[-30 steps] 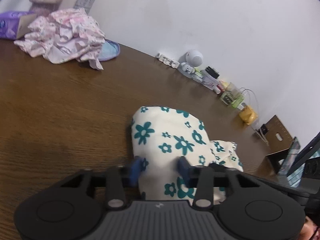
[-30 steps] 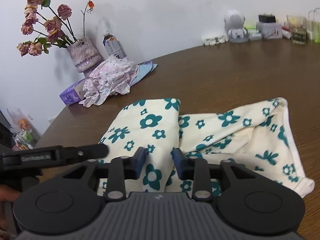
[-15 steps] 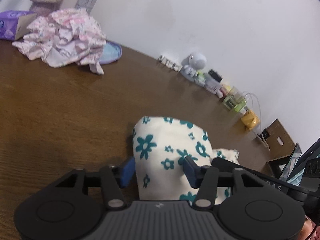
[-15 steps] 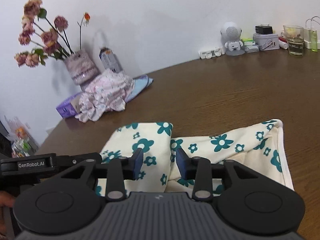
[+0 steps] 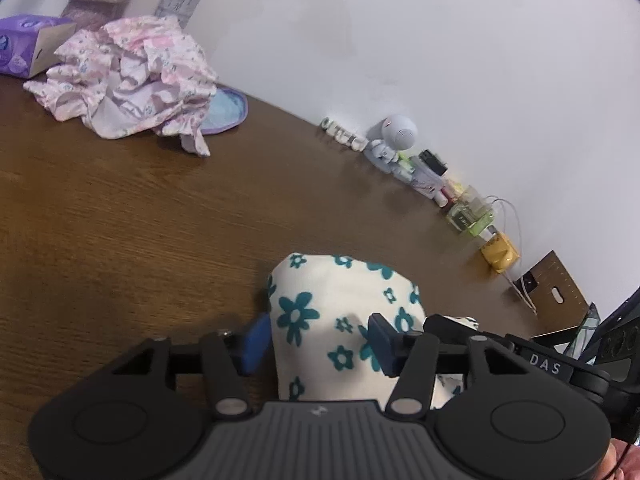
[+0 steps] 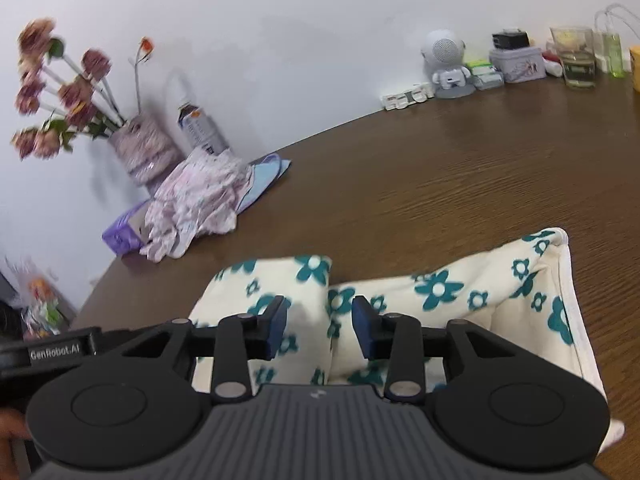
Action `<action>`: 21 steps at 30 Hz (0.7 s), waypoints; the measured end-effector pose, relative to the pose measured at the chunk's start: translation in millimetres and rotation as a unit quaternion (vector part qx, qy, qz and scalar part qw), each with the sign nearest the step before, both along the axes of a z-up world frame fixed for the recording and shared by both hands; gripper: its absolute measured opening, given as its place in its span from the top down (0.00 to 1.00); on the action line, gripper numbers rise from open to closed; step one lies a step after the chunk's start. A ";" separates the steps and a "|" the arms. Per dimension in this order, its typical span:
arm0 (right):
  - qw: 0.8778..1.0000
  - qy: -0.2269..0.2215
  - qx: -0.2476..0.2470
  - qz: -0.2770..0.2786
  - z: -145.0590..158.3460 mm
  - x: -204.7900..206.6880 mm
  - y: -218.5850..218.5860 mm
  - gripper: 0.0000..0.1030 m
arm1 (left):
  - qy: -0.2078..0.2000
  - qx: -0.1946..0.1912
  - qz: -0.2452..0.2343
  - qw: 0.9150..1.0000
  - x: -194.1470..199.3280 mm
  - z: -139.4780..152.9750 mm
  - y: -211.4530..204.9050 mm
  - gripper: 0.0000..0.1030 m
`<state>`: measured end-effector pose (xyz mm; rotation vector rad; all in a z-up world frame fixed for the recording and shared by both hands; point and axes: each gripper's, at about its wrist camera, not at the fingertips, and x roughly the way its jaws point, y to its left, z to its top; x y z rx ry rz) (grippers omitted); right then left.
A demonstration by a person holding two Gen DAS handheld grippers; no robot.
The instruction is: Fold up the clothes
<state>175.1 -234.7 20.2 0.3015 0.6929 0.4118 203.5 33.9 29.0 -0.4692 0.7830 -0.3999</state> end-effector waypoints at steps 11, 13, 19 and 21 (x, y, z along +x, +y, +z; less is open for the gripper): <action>1.000 0.011 -0.001 0.000 -1.2 10.9 5.6 0.72 | -0.012 -0.007 -0.001 1.000 12.0 3.0 3.6 0.45; 1.000 0.013 0.006 -0.008 -0.4 18.6 3.6 0.68 | -0.008 -0.001 0.008 1.000 21.5 3.4 3.3 0.44; 0.999 0.026 0.021 -0.018 -3.5 39.4 3.9 0.72 | 0.005 -0.023 0.003 1.000 37.8 -5.3 2.9 0.71; 0.999 0.029 0.023 -0.013 -6.0 40.3 6.8 0.87 | 0.005 -0.032 0.007 0.999 37.4 -5.1 6.5 0.71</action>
